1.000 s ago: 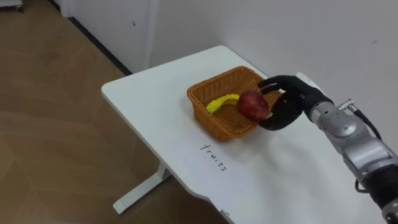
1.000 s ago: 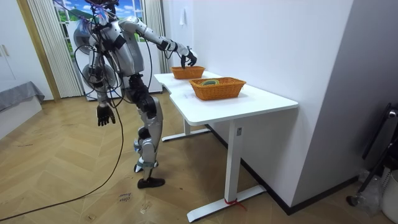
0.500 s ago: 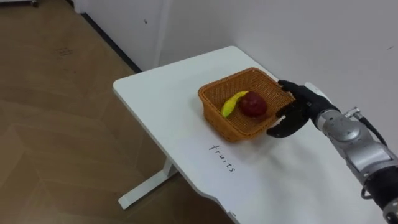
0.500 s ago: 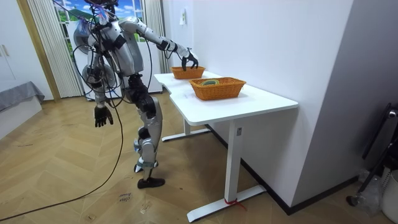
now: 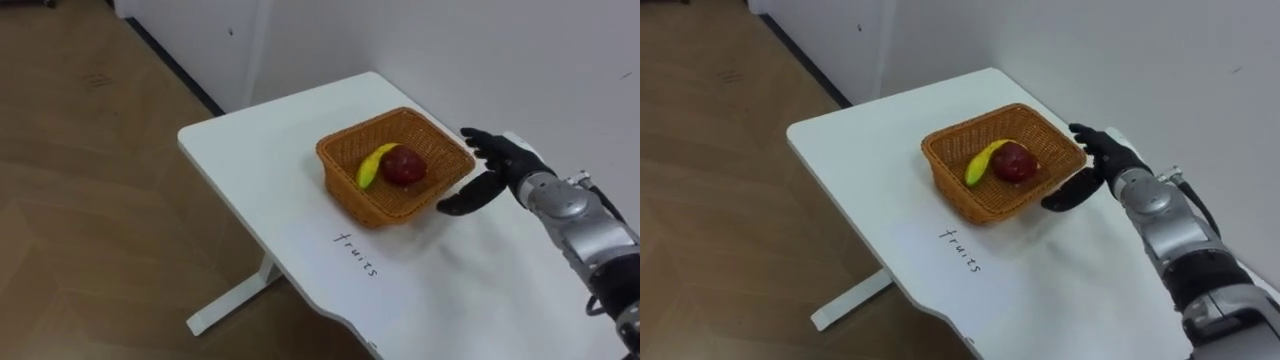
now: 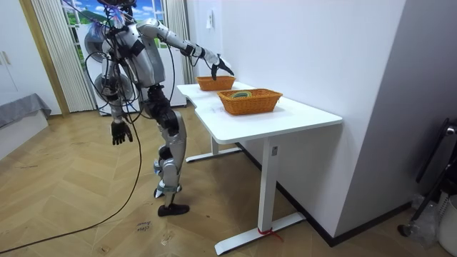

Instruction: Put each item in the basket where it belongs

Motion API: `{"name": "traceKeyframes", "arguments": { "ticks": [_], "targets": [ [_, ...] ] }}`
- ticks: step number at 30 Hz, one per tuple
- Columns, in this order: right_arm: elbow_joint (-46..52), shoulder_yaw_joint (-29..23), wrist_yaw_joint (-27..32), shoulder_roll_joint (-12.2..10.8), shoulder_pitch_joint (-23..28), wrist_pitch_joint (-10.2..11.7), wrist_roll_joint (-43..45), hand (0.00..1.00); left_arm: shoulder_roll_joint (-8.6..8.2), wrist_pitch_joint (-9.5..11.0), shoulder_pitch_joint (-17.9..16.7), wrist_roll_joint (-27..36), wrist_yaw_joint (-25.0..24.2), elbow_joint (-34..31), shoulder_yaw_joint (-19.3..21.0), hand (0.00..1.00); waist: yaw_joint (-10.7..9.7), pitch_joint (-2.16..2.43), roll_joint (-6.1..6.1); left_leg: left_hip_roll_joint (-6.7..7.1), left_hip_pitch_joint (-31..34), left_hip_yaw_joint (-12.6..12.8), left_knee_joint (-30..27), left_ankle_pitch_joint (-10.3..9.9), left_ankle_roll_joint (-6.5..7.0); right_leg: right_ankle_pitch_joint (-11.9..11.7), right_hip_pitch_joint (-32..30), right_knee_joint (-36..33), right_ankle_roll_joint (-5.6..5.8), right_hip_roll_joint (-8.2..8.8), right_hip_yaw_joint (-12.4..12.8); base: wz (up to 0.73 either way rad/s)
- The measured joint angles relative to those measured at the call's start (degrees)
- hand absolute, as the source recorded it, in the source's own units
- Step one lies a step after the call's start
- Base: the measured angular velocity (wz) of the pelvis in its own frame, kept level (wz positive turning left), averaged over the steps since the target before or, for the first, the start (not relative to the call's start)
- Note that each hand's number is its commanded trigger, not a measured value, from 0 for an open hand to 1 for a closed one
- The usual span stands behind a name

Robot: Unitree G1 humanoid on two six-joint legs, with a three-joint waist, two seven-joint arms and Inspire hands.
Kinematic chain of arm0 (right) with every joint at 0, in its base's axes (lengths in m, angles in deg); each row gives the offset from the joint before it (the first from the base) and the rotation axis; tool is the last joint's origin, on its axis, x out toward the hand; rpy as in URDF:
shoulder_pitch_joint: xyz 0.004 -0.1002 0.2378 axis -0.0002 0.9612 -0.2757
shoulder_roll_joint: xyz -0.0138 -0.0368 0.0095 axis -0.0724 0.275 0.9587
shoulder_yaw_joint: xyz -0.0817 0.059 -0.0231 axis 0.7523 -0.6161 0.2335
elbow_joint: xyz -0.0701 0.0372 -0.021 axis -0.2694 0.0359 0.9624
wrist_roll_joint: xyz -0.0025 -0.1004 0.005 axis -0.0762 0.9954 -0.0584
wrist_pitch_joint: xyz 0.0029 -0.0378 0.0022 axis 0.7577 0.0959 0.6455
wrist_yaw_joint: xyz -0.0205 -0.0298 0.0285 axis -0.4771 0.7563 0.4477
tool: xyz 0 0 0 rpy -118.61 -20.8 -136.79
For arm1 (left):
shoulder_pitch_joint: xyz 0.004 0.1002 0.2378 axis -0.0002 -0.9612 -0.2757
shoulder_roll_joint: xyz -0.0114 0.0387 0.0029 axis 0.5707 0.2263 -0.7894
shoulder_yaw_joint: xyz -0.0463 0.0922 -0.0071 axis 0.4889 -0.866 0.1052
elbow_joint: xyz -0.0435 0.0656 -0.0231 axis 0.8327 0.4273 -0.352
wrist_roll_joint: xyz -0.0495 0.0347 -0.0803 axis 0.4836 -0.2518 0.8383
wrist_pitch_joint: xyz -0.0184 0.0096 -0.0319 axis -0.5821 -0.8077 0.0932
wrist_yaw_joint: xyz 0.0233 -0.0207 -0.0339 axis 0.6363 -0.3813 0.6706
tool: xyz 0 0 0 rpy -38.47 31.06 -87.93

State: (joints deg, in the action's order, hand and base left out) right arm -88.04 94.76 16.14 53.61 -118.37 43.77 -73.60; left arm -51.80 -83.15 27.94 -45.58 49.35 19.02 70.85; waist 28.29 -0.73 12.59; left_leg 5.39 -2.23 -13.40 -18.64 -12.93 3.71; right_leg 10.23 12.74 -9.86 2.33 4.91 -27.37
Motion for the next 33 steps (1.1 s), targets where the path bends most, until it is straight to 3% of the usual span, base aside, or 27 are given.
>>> {"name": "traceKeyframes", "arguments": {
  "ticks": [4,7,9,12,15,18,21,28,33],
  "targets": [
    [5.9,-3.5,-0.2,0.3,0.0,0.1,-0.7,0.00,-0.58,0.0,0.5,0.0,0.0,1.3,1.1,0.00,-2.3,0.13,-0.15,-0.06,-0.6,0.8,0.0,0.0,0.14,0.0,0.2,0.0,0.01,0.05,1.0,-0.10],
    [11.3,-8.4,-0.1,0.4,0.1,0.0,0.6,0.00,-1.88,-0.1,1.1,2.0,0.0,1.3,2.9,0.00,-5.6,0.27,-0.62,-0.07,-0.5,1.3,-0.1,-0.2,0.41,-0.1,0.0,-0.1,0.14,0.22,1.3,-0.04],
    [14.8,-10.7,0.2,1.3,0.0,0.0,2.0,0.00,-2.39,-0.4,1.6,3.3,0.0,1.4,3.0,0.00,-7.9,0.68,-1.68,-0.03,-0.7,1.7,0.0,-0.2,0.61,-0.2,0.0,-0.2,0.26,0.30,2.3,-0.14],
    [16.4,-11.0,1.2,3.3,-0.2,0.1,3.3,0.00,-3.38,-0.5,3.4,3.3,0.5,1.2,2.7,0.00,-10.4,0.91,-3.47,-0.10,-1.9,2.9,0.8,0.1,1.03,-0.1,0.0,-1.0,0.30,1.06,3.5,-0.18],
    [16.4,-12.5,1.6,3.9,-0.8,0.0,3.1,0.00,-4.74,-0.5,5.4,3.2,1.5,1.1,2.2,0.00,-12.0,1.03,-4.41,-0.19,-2.0,4.5,2.4,0.6,1.14,-0.1,-1.6,-1.9,0.36,1.21,4.6,-0.31],
    [16.6,-14.7,1.6,4.0,-2.3,-0.4,3.7,0.00,-5.48,-0.6,6.5,3.3,1.7,0.8,2.3,0.00,-14.8,1.46,-4.65,-0.20,-1.9,5.0,3.4,1.0,1.19,-0.1,-2.5,-2.1,0.36,1.31,5.4,-0.14],
    [16.7,-15.3,2.0,4.9,-5.4,-1.1,3.2,0.00,-5.44,-1.3,8.0,3.3,1.7,0.6,1.7,0.00,-17.4,1.51,-4.63,-0.35,-2.2,5.6,4.1,1.4,1.19,-0.1,-2.8,-2.3,0.36,1.25,6.1,-0.10],
    [17.3,-15.5,2.5,8.0,-8.1,-1.6,-1.1,0.00,-5.41,-1.9,10.7,8.4,1.6,0.2,1.7,0.00,-19.5,1.56,-4.56,-0.99,-4.4,8.0,6.2,1.4,1.23,-0.2,-2.6,-1.7,0.34,0.82,8.5,-0.19],
    [18.0,-18.8,4.1,9.1,-8.0,-1.6,-1.4,0.00,-5.36,-1.3,11.1,9.3,1.3,-0.6,1.6,0.00,-21.9,1.41,-4.72,-1.27,-5.3,9.2,7.0,1.4,1.28,-0.2,-2.8,-1.6,0.35,0.58,10.0,-0.14]
  ]
}}
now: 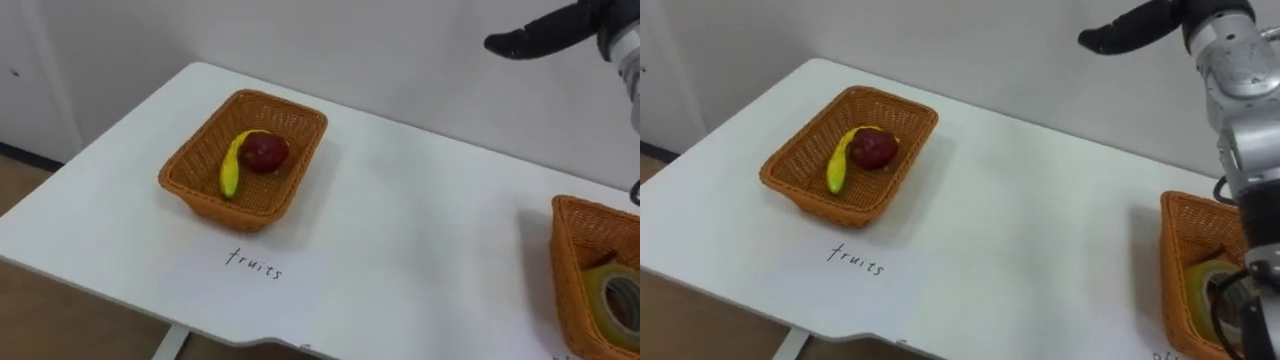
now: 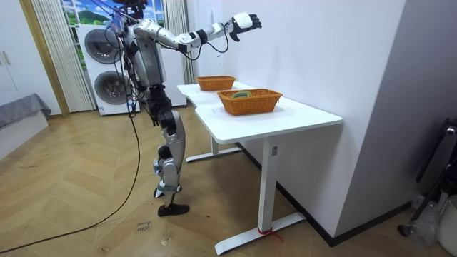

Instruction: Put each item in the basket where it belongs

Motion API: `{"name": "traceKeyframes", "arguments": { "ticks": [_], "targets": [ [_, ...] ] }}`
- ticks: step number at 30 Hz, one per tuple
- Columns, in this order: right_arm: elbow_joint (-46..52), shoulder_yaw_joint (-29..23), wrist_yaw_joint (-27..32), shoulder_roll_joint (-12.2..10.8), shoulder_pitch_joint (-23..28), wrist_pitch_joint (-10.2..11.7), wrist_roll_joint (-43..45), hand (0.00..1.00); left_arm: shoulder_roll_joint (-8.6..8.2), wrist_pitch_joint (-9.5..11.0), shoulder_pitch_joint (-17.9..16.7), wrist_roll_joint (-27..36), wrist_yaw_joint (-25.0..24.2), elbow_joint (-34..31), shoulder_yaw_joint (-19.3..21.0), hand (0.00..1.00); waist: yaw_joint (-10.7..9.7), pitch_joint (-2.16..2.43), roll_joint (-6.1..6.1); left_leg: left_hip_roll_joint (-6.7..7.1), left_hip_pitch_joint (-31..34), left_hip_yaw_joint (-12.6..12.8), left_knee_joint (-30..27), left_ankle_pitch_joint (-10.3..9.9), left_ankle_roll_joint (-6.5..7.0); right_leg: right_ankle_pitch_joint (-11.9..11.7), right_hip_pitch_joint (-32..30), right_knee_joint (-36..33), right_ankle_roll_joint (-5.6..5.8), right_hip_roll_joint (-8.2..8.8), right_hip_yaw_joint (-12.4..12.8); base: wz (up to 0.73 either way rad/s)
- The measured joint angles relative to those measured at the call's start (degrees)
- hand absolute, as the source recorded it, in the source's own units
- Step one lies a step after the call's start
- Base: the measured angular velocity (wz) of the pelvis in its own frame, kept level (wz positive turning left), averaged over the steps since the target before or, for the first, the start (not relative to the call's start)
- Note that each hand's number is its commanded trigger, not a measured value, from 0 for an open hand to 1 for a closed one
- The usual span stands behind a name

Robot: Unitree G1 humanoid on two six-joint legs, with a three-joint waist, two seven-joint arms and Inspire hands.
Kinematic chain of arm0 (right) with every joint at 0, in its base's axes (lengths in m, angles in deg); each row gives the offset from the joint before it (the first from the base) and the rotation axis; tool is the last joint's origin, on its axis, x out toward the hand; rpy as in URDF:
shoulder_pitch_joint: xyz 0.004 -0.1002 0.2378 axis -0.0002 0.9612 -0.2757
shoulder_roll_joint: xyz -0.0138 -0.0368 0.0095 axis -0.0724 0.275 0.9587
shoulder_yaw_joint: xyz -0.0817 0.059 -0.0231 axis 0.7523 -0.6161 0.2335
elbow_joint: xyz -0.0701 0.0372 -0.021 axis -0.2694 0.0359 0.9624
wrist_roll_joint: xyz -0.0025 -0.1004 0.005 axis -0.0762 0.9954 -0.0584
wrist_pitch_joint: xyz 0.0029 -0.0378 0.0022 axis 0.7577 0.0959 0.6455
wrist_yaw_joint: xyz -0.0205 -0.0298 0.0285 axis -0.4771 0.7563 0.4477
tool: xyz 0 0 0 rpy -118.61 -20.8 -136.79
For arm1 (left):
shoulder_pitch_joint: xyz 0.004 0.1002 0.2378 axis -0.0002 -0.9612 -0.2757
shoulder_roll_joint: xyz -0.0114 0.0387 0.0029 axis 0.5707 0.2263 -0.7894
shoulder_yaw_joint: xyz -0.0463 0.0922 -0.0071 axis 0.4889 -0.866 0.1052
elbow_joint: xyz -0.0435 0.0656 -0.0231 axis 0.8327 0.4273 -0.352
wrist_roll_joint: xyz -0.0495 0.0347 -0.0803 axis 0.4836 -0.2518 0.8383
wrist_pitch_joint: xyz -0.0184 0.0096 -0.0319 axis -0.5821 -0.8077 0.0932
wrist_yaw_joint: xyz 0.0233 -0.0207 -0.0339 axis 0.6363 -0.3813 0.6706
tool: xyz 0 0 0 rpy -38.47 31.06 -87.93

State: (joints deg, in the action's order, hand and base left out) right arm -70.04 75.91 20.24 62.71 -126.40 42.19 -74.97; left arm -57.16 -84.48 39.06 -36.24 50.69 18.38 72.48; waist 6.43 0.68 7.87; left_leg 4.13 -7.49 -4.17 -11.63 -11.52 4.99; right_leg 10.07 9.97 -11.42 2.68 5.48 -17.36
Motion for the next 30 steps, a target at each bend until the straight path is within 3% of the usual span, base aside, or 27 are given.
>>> {"name": "traceKeyframes", "arguments": {
  "ticks": [7,9,13,19,26,30],
  "targets": [
    [1.1,-3.8,2.8,1.2,0.0,0.0,-0.2,0.00,0.27,0.4,-0.2,0.7,0.1,0.0,0.0,0.00,-3.4,0.06,-0.13,-0.87,-0.3,2.2,0.7,-0.1,-0.24,-0.1,-0.8,0.1,-0.15,-0.75,1.8,-0.17],
    [1.8,-6.4,4.2,1.3,0.1,0.0,-1.7,0.00,0.27,0.8,-0.9,0.7,0.1,-0.1,0.3,0.00,-4.2,0.01,-0.54,-1.17,-1.2,3.7,1.5,-0.1,-0.27,-0.2,-0.9,0.0,-0.26,-1.08,3.3,-0.32],
    [2.0,-10.7,7.0,1.8,0.3,0.0,-3.7,0.00,0.33,1.1,-2.0,0.8,0.2,-1.2,0.4,0.00,-6.8,0.19,-0.42,-1.52,-1.6,4.3,1.9,-0.3,-0.50,-0.2,-0.9,0.1,-0.40,-1.46,4.1,-0.13],
    [7.5,-18.3,14.4,3.1,7.4,0.1,-7.7,0.00,0.36,2.6,-2.5,4.2,1.4,-1.8,0.2,0.00,-9.6,0.31,-0.29,-1.88,-2.3,6.1,2.4,-0.5,-0.66,-0.3,-0.8,0.6,-0.50,-1.91,5.6,-0.14],
    [14.3,-28.6,22.7,3.1,20.4,0.6,-7.9,0.00,0.32,3.6,-4.1,4.0,2.2,-1.9,0.7,0.00,-12.8,0.19,-0.36,-3.07,-3.2,8.4,3.2,-1.0,-1.32,-0.7,-1.2,0.8,-1.05,-3.13,7.6,-0.19],
    [16.6,-33.8,30.2,3.1,27.2,0.7,-8.0,0.00,0.26,3.6,-4.8,4.0,2.7,-1.8,0.8,0.00,-12.6,-0.02,-0.51,-3.92,-3.8,10.4,3.3,-1.6,-1.88,-0.9,-1.5,0.8,-1.38,-4.04,9.3,-0.26]
  ]
}}
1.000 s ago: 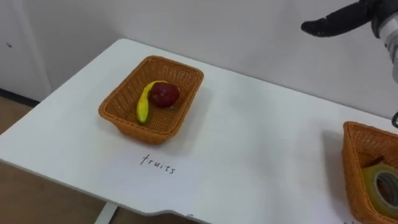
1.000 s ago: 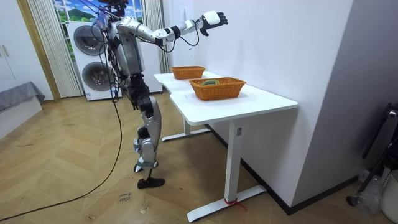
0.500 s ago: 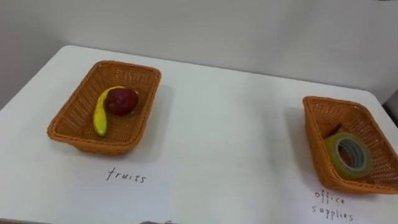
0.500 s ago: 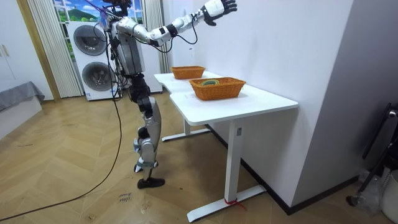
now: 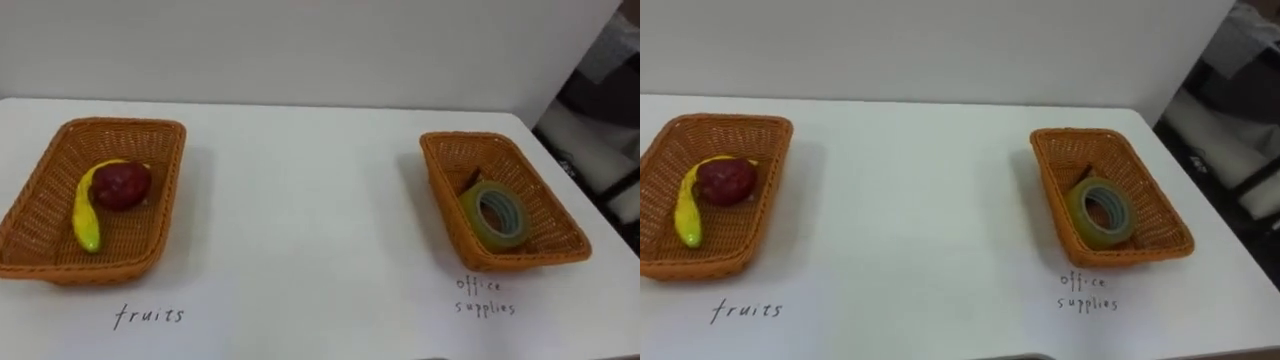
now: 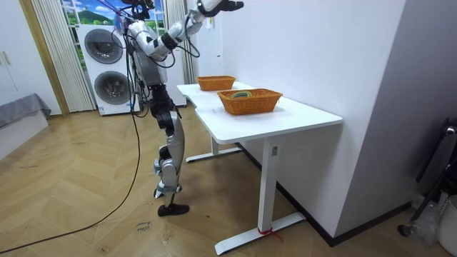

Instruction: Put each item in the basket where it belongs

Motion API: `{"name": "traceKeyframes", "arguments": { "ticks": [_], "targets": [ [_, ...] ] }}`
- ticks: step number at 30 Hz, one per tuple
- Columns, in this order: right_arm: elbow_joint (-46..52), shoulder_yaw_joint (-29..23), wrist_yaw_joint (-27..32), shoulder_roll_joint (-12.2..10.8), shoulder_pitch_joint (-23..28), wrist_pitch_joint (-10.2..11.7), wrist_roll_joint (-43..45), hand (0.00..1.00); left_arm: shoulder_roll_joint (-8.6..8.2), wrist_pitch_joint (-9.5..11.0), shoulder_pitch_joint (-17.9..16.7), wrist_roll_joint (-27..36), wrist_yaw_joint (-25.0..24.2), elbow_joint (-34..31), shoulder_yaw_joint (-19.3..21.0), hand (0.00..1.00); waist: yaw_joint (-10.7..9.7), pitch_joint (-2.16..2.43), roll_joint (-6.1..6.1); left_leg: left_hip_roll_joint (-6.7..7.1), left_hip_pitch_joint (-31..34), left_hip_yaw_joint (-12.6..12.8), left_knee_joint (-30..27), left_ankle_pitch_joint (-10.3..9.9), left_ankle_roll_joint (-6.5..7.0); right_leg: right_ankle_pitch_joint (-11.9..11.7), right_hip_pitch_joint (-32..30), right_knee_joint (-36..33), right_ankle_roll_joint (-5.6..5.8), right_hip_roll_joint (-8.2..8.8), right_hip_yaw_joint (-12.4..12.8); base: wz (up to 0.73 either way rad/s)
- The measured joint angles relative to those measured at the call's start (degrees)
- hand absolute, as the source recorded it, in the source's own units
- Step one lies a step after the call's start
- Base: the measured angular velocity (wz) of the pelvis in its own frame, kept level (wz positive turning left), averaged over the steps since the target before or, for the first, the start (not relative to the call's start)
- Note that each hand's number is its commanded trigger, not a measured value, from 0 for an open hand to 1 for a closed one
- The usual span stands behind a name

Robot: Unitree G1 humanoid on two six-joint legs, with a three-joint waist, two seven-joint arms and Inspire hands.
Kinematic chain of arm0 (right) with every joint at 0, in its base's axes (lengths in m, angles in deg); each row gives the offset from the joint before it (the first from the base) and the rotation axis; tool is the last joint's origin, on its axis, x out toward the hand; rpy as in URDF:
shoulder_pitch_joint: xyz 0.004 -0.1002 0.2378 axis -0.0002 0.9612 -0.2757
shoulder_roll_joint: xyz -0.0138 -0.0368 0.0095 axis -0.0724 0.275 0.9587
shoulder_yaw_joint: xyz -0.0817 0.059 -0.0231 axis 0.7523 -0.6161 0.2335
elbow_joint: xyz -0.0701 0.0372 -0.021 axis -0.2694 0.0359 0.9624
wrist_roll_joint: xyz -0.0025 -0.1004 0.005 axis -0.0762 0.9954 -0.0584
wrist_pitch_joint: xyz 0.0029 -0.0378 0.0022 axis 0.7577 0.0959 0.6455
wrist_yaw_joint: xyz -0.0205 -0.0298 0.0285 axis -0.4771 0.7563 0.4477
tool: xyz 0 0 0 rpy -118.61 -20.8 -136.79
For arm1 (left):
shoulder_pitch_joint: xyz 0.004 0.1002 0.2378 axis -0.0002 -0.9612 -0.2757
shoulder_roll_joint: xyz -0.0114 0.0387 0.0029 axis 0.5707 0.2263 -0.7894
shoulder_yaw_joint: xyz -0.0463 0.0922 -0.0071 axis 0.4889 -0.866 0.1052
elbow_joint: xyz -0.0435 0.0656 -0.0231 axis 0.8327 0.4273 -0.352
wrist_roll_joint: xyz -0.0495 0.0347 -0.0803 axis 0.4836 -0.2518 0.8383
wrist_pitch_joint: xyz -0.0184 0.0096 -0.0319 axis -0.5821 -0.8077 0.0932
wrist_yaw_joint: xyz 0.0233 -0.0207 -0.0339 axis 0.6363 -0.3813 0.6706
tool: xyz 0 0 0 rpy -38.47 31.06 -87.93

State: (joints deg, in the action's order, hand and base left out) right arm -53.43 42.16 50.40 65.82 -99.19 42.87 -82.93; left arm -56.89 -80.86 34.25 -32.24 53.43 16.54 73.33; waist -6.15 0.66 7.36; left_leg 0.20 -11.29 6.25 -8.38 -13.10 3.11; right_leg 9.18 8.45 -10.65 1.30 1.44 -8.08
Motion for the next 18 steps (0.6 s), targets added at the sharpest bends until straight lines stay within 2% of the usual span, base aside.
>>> {"name": "traceKeyframes", "arguments": {
  "ticks": [1,2,3,5,7,10,12,14,16,18],
  "targets": [
    [0.9,-0.9,0.9,0.0,1.2,0.3,-0.2,0.00,0.00,0.0,-0.3,0.0,0.0,0.0,0.1,0.00,-0.2,-0.08,-0.13,-0.08,0.0,0.1,0.0,0.0,-0.04,-0.1,-0.1,0.0,-0.11,-0.07,0.0,-0.20],
    [2.0,-2.6,2.4,0.0,3.8,1.5,-0.4,0.00,0.00,0.1,-0.3,0.0,0.2,0.0,0.5,0.00,-0.4,-0.22,-0.79,-0.27,0.2,0.4,-0.2,-0.2,-0.10,-0.1,-0.3,0.0,-0.16,-0.19,0.0,-0.14],
    [2.7,-4.1,4.6,-0.2,6.4,2.7,-0.4,0.00,-0.07,0.1,-0.4,0.0,0.7,-0.5,0.5,0.00,-0.5,-0.24,-0.85,-0.50,0.3,1.0,-0.2,-0.3,-0.22,-0.2,-0.5,0.0,-0.28,-0.40,0.0,-0.15],
    [3.0,-6.2,7.5,-0.8,9.3,3.8,-0.4,0.00,-0.20,0.6,-1.1,0.1,0.8,-1.0,0.5,0.00,-0.5,-0.29,-1.29,-0.75,0.3,1.5,-0.3,-0.6,-0.40,-0.2,-0.7,0.0,-0.38,-0.58,0.0,-0.17],
    [3.2,-8.3,10.5,-1.6,11.4,4.3,-0.4,0.00,-0.26,0.9,-1.2,0.1,0.8,-0.9,0.5,0.00,-1.4,-0.20,-1.51,-0.77,0.7,1.6,-0.4,-0.6,-0.43,-0.2,-1.2,-0.1,-0.40,-0.61,0.1,-0.07],
    [3.5,-11.4,15.6,-3.9,16.3,5.7,-0.4,0.00,-0.29,1.1,-1.1,0.1,1.0,-0.9,0.5,0.00,-1.6,-0.11,-2.21,-0.83,0.9,2.0,-0.2,-0.6,-0.43,-0.2,-1.6,-0.2,-0.43,-0.74,0.6,-0.08],
    [3.6,-12.1,19.4,-7.0,19.2,7.0,-2.6,0.00,-0.32,1.1,-1.2,0.3,1.4,-0.9,0.4,0.00,-2.0,-0.08,-2.44,-0.94,1.0,2.5,-0.2,-0.6,-0.47,-0.3,-1.8,-0.1,-0.47,-0.85,0.9,-0.08],
    [2.0,-12.3,21.0,-9.1,22.0,8.6,-7.3,0.00,-0.46,1.4,-1.1,1.3,1.5,-0.9,0.4,0.00,-2.4,-0.16,-2.66,-0.91,1.4,2.4,-0.3,-0.6,-0.46,-0.3,-2.1,0.0,-0.53,-0.80,0.8,0.00],
    [0.1,-12.4,22.3,-11.4,23.8,9.1,-11.5,0.00,-0.62,1.8,-1.1,2.6,1.8,-0.9,0.2,0.00,-3.1,-0.09,-2.70,-0.83,2.2,2.4,-0.4,-0.6,-0.45,-0.4,-2.8,0.0,-0.62,-0.76,1.0,0.00],
    [-3.8,-12.4,22.5,-15.4,28.0,11.0,-16.1,0.00,-0.78,2.4,-1.0,3.6,2.7,-0.9,-0.8,0.00,-3.3,0.15,-3.08,-0.84,3.1,2.3,-0.8,-0.6,-0.41,-0.4,-3.5,0.0,-0.75,-0.78,1.2,0.00]
  ]
}}
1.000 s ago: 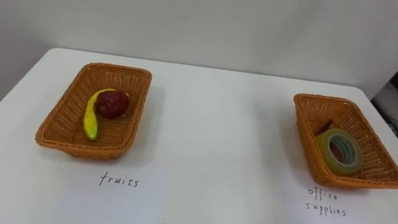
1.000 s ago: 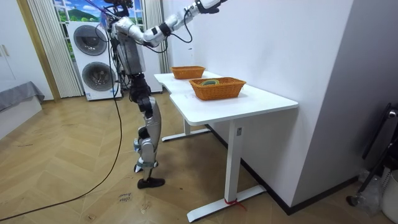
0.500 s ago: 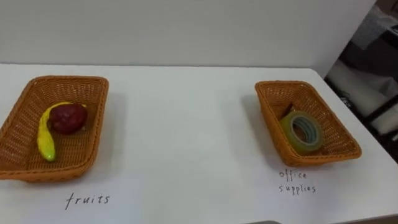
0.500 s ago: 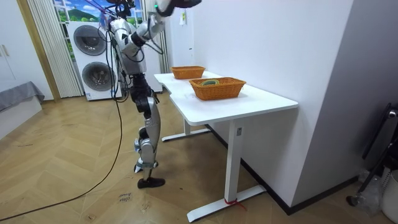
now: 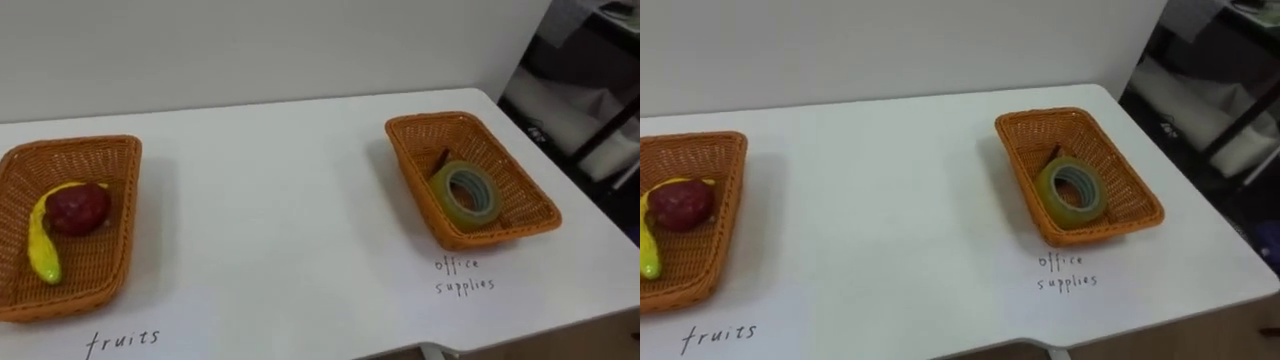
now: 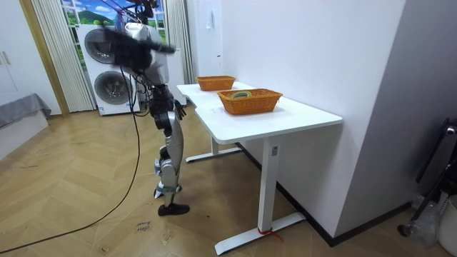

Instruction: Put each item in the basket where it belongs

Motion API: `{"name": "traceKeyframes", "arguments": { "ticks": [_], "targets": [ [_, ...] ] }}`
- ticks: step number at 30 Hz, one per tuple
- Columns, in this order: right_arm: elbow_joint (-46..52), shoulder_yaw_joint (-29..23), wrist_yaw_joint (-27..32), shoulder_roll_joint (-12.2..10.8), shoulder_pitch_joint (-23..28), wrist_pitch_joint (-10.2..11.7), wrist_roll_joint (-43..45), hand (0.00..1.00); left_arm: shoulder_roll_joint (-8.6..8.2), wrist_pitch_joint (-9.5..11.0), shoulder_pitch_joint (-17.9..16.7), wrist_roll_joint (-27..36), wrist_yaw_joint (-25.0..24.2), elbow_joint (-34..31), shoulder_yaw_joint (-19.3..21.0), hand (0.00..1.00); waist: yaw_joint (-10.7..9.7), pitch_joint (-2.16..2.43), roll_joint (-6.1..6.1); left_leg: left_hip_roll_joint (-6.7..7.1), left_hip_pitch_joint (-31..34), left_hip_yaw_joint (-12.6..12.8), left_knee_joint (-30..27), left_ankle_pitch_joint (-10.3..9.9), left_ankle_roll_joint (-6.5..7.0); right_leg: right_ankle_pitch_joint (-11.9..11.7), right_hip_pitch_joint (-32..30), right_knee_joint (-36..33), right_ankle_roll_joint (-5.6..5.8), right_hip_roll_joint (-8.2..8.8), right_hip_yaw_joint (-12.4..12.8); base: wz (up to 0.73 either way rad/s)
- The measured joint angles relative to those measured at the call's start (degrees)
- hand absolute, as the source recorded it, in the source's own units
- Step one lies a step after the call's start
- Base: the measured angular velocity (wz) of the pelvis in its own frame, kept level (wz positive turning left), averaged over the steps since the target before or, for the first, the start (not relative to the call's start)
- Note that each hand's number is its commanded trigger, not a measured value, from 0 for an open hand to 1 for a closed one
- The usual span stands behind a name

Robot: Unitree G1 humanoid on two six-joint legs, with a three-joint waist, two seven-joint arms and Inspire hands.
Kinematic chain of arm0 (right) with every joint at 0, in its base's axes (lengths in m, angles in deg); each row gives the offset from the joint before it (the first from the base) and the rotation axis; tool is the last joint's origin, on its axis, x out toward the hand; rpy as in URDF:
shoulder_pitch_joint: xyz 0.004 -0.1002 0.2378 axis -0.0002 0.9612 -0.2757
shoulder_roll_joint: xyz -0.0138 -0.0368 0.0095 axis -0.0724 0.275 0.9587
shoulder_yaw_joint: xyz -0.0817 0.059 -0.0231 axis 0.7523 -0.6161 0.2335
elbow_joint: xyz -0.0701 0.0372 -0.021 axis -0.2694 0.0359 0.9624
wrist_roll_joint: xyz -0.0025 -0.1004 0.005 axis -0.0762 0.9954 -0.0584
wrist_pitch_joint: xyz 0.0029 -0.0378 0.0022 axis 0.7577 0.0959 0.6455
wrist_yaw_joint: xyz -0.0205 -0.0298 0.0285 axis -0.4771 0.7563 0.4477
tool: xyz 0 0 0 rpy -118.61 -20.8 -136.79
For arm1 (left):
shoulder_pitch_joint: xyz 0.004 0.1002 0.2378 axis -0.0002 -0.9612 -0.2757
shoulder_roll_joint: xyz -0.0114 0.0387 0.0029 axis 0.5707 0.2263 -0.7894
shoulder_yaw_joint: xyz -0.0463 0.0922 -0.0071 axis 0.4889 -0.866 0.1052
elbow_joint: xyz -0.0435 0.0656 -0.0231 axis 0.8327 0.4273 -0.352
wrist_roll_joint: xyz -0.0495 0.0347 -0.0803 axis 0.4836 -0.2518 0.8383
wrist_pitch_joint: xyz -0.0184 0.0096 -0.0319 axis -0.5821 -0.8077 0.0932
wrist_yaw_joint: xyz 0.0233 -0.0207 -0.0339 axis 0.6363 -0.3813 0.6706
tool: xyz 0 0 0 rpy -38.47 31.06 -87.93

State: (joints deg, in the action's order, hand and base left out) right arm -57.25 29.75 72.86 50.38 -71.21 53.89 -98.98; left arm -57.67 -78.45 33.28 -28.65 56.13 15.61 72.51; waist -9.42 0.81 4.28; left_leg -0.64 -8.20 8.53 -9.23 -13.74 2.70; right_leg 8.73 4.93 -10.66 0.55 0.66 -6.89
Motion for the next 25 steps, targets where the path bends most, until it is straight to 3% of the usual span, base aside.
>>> {"name": "traceKeyframes", "arguments": {
  "ticks": [1,4,6,7,8,10,12,13,15,17,20,25],
  "targets": [
    [-1.8,0.0,-0.3,-0.9,0.9,0.2,-1.7,0.00,-0.15,0.1,0.0,0.2,0.0,0.0,0.0,0.00,-0.1,0.00,-0.08,0.01,0.0,-0.1,0.0,0.0,0.02,0.0,0.0,0.0,0.00,0.01,0.0,0.10],
    [-14.1,0.8,-2.2,-6.6,3.7,0.2,-8.2,0.00,-0.68,0.2,0.6,1.2,0.0,0.0,0.0,0.00,0.2,0.00,-0.32,0.01,0.0,-0.6,0.1,0.0,0.02,0.0,0.1,-0.1,0.00,0.00,-0.2,0.06],
    [-24.7,1.4,-4.6,-10.7,4.2,-0.5,-12.7,0.00,-1.86,0.1,0.6,0.8,-0.7,0.1,0.0,0.00,0.3,0.01,-1.45,0.09,0.0,-0.7,0.2,-0.1,0.04,0.0,0.1,-0.1,0.00,0.00,0.1,-0.02],
    [-28.0,2.2,-5.4,-11.0,4.5,-0.6,-13.7,0.00,-2.24,0.1,0.6,0.5,-0.9,0.1,0.0,0.00,0.3,0.12,-1.62,0.12,-0.1,-0.7,0.1,-0.1,0.06,0.0,0.1,-0.1,0.00,0.02,0.1,0.00],
    [-33.9,4.1,-7.5,-12.1,4.6,-1.1,-14.2,0.00,-2.96,0.1,0.6,0.0,-1.5,0.4,0.1,0.00,0.4,-0.04,-2.50,0.17,-0.2,-0.8,0.2,-0.1,0.09,0.0,0.2,-0.1,0.02,0.06,0.1,0.00],
    [-42.7,6.3,-12.6,-14.1,4.8,-2.3,-14.0,0.00,-3.82,0.1,0.9,-1.1,-2.8,1.8,0.4,0.00,0.3,0.10,-2.61,0.27,-0.3,-1.0,0.2,-0.1,0.09,0.1,0.5,-0.1,0.00,0.19,-0.3,0.07],
    [-51.7,10.6,-19.5,-16.5,4.8,-5.2,-11.9,0.00,-4.38,0.0,1.1,-4.9,-4.4,4.7,0.7,0.00,0.8,-0.03,-2.80,0.41,-1.0,-1.5,0.1,-0.2,-0.06,0.8,1.2,-0.1,-0.09,0.23,-0.4,0.06],
    [-53.2,12.2,-20.9,-16.9,4.8,-6.1,-10.0,0.00,-4.45,-0.2,1.1,-5.6,-4.7,5.4,0.8,0.00,1.2,-0.02,-2.72,0.40,-1.2,-1.3,0.1,-0.3,-0.12,1.0,1.1,-0.1,-0.13,0.21,-0.3,-0.16],
    [-55.0,20.8,-26.8,-17.1,4.2,-8.7,1.4,0.00,-4.52,-0.5,1.5,-7.0,-5.1,7.3,0.1,0.00,3.3,-0.20,-3.00,0.30,-1.5,-0.7,-0.1,-0.5,-0.15,1.3,0.8,-0.2,-0.24,0.18,0.5,-0.22],
    [-55.0,27.8,-29.9,-16.4,2.4,-9.1,10.4,0.00,-4.13,-1.2,2.2,-7.0,-5.1,7.8,-1.4,0.00,5.5,-0.29,-2.94,0.31,-1.1,-0.6,-0.4,-0.5,-0.08,1.1,0.3,-0.2,-0.25,0.10,0.5,-0.10],
    [-55.0,32.5,-33.9,-15.3,-2.9,-8.8,20.5,0.00,-3.93,-1.3,3.4,-7.0,-5.1,8.9,-3.8,0.00,7.2,-0.48,-3.16,0.41,-0.9,-1.1,-0.6,-0.5,-0.01,0.6,0.5,0.2,-0.11,0.02,0.6,0.05],
    [-52.2,39.3,-39.7,-15.3,-7.4,-7.7,24.9,0.00,-3.78,-1.5,3.8,-9.3,-5.1,9.6,-6.9,0.00,10.0,-0.87,-3.86,0.21,-1.1,-1.6,-0.1,-0.5,-0.10,0.5,1.1,1.1,-0.13,-0.32,0.3,0.07]
  ]
}}
